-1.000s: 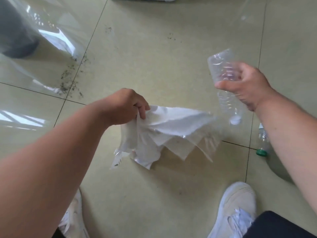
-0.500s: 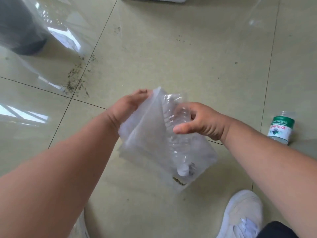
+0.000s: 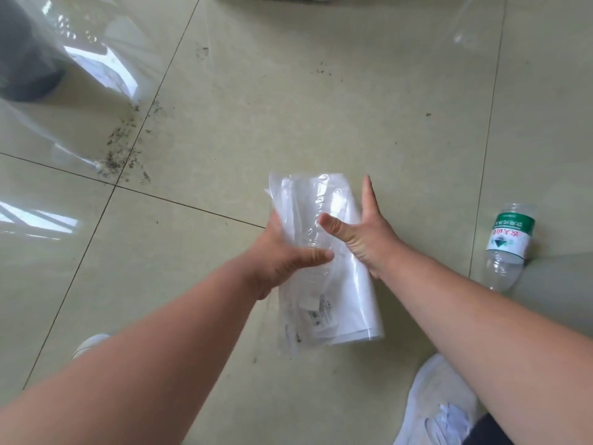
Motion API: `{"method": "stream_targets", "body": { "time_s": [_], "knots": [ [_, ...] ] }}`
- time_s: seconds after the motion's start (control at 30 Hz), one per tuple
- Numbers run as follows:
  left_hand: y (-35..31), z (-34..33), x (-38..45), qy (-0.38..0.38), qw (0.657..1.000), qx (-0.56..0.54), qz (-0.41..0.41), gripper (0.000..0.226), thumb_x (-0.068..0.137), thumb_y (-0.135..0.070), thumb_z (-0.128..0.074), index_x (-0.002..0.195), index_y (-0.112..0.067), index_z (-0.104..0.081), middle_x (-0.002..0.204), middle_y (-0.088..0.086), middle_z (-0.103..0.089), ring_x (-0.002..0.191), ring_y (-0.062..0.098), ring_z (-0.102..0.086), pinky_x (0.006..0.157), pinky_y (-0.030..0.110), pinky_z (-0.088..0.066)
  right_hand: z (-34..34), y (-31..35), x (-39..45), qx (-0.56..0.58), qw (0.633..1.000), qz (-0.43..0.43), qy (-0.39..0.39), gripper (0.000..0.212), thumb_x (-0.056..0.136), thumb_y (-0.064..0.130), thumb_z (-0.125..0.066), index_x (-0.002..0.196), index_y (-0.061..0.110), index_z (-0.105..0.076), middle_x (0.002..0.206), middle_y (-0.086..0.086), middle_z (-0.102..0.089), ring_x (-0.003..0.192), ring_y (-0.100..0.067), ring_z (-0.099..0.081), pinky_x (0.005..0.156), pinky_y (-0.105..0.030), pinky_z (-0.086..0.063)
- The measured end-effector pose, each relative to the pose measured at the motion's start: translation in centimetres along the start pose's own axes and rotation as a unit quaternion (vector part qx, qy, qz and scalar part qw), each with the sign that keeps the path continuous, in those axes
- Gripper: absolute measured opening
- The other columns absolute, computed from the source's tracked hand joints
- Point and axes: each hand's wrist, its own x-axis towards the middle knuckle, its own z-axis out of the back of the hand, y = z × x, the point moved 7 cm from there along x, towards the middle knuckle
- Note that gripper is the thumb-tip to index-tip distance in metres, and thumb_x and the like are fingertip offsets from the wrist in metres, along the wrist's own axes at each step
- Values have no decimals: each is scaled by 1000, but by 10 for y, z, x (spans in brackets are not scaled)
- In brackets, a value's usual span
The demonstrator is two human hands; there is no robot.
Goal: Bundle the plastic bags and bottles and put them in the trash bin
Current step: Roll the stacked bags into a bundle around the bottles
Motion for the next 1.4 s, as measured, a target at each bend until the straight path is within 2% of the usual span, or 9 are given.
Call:
{"method": "stream_targets", "body": {
  "time_s": [0.07,0.17,0.3,0.4,0.67,0.8,1.07,1.27,1.4],
  "knots": [
    [12,3,2,-38,999,-5,8,105,73,-10,-103,158,-30,-44,147,-2,-74,137,18,-70,115,52,-57,5,-8,1,-28,999,-22,12,151,53,70,-90,163,49,11,177,5,-8,160,-13,-14,127,-44,-24],
    [19,10,3,-66,997,-18,21,102,73,-8,-98,156,-29,-44,141,3,-75,130,24,-74,109,54,-60,45,-5,10,-141,988,-17,-64,137,66,83,-75,167,34,3,154,-11,-55,139,-23,-55,118,-40,-40],
    [23,19,4,-96,994,-5,53,104,77,-5,-96,159,-29,-38,136,-2,-73,125,21,-72,100,39,-61,186,20,-1,-408,827,1,-388,87,88,52,-67,158,12,-32,150,-26,-46,137,-45,-45,113,-51,-36],
    [32,24,4,-114,990,-18,80,117,68,-14,-97,166,-32,-34,146,4,-68,133,30,-68,112,52,-56,263,-16,-19,-421,783,-197,-413,85,80,49,-69,148,15,-31,148,-26,-41,136,-48,-42,112,-55,-35],
    [46,31,0,-152,977,-86,121,84,73,-6,-89,148,-23,-54,131,18,-75,111,39,-76,87,63,-66,224,-83,-35,-233,873,-225,-364,75,75,36,-87,133,8,-49,127,-18,-68,96,-33,-66,86,-41,-57],
    [39,30,-4,-138,978,-101,122,79,68,-9,-81,144,-14,-62,109,16,-79,91,37,-77,65,49,-67,101,-57,-3,57,983,-151,-91,84,54,45,-100,122,7,-69,107,-15,-79,79,-23,-75,81,-39,-58],
    [50,40,-16,-71,962,-190,181,69,69,-22,-77,136,-9,-69,104,17,-80,88,37,-79,94,55,-64,-23,-23,7,113,983,-143,3,47,87,47,-81,123,19,-70,113,-11,-79,106,-28,-73,102,-49,-57],
    [44,46,-18,-116,980,-85,134,59,75,-9,-70,134,-10,-69,113,21,-77,96,39,-76,85,53,-65,-28,-42,-1,62,985,-159,-28,135,52,56,-97,160,22,-24,139,4,-50,127,-29,-61,110,-51,-50],
    [1,33,-12,-97,994,22,49,61,95,10,-57,149,-20,-55,123,17,-78,106,35,-79,84,47,-67,-16,-14,-2,-26,984,-176,-22,74,65,43,-97,120,7,-63,114,-13,-78,102,-34,-77,93,-53,-62]
  ]
}}
